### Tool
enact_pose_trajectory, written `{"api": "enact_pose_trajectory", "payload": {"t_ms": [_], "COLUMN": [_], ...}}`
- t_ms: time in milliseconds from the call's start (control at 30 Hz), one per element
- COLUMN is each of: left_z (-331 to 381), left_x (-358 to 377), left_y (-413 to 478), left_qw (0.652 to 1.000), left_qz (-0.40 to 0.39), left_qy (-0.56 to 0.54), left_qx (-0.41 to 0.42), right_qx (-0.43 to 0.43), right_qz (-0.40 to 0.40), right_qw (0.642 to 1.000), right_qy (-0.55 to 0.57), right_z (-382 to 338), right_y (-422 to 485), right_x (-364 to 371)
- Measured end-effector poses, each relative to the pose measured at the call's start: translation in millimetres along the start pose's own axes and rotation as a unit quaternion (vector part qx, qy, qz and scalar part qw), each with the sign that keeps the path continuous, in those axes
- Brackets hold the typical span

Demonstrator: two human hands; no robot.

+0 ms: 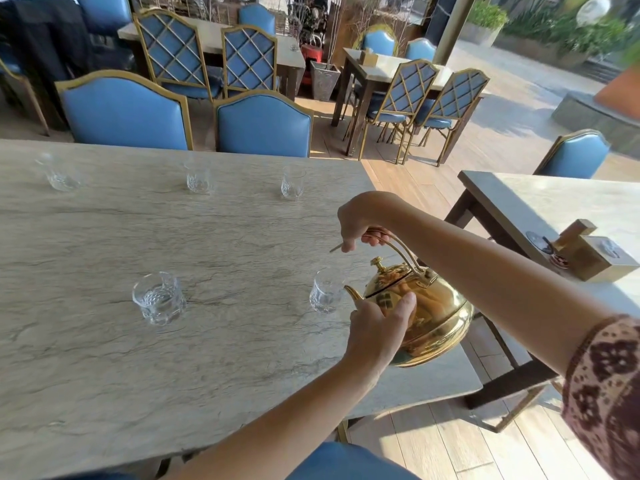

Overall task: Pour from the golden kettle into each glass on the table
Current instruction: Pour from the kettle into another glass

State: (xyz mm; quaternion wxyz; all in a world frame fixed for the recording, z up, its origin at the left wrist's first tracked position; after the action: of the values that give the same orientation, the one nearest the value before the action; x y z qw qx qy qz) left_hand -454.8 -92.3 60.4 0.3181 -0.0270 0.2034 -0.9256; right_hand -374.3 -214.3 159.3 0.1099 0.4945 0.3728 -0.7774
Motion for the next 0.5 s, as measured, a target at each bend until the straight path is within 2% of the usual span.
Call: {"api": "enact_pose_trajectory", "payload": {"t_ms": [500], "left_z": [-11], "left_x": [2], "left_y": [3], "left_qw": [1.000], "left_qz": [-0.017], "left_qy": [0.014], "left_qx": [-0.001], "right_qx": [-0.001], "right_qz": [0.010], "right_qw": [1.000], "right_qy": [0.026], "right_z": [-1], "right_y": [-5], "right_x": [4]}}
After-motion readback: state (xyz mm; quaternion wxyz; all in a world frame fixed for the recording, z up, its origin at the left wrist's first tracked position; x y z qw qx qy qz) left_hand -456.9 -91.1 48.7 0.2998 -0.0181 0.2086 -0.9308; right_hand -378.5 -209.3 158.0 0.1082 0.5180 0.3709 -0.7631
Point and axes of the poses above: each hand's wrist, its own y-axis towards the middle knuckle, its own x-axis out of the palm, z = x × y, the point moved 4 cm from there along y, towards the middle knuckle, and after that the axes turned 13 degrees about z, right-handed, at the moved point
